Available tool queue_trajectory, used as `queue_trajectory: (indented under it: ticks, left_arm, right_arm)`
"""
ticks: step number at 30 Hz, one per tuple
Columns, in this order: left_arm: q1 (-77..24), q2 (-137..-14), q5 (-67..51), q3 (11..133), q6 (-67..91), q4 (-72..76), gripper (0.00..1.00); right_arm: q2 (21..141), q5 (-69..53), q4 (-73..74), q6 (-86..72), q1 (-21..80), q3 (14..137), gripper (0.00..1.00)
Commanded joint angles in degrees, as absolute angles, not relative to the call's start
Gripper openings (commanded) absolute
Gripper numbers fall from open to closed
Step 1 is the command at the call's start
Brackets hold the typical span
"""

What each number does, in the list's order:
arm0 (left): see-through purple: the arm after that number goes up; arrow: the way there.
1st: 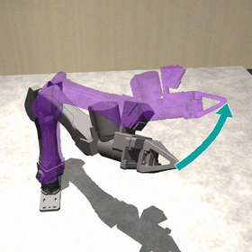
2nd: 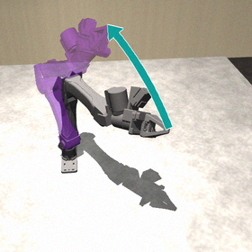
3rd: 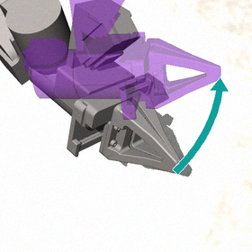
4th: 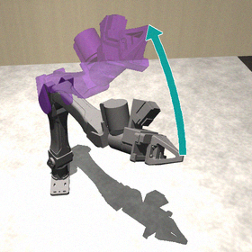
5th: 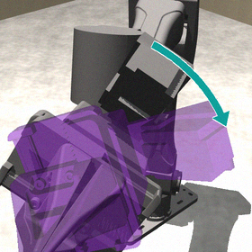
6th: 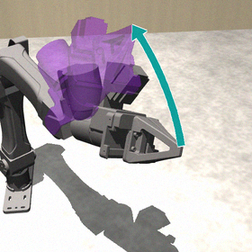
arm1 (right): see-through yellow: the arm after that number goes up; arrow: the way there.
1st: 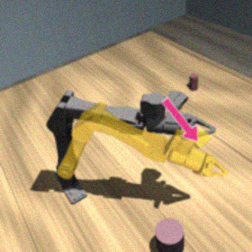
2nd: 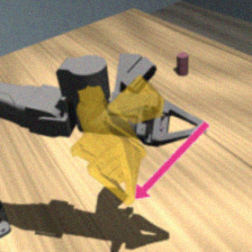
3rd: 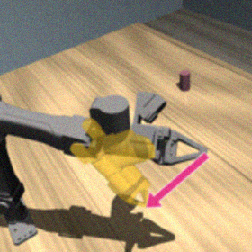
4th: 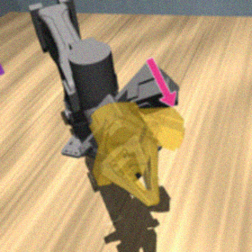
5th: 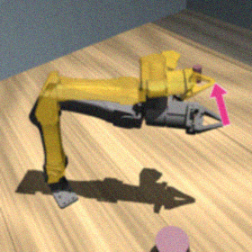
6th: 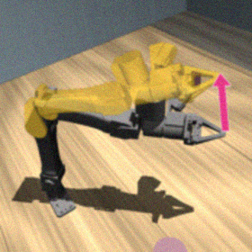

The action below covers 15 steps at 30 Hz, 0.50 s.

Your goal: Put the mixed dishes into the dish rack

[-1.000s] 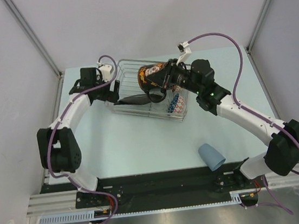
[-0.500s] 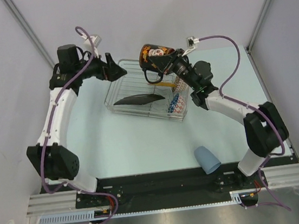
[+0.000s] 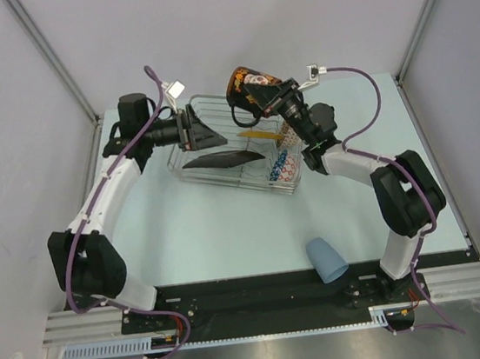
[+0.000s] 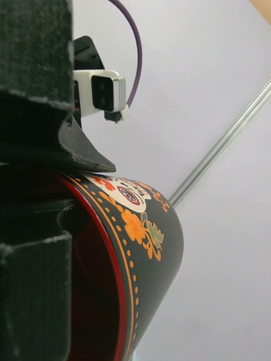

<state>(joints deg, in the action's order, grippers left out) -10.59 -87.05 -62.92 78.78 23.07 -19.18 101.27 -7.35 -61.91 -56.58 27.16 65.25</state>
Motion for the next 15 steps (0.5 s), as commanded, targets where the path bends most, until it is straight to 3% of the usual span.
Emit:
queue_trajectory:
  ticks: [1, 15]
  left_arm:
    - [-12.2, -88.3, -66.5, 78.4, 33.6, -6.3, 1.00]
    - [-14.2, -95.9, -65.2, 83.6, 40.9, -0.3, 1.00]
  right_arm:
    - [99.2, -5.9, -86.3, -57.7, 27.9, 67.8, 0.00]
    - [101.6, -7.0, -89.3, -62.8, 29.4, 68.6, 0.00]
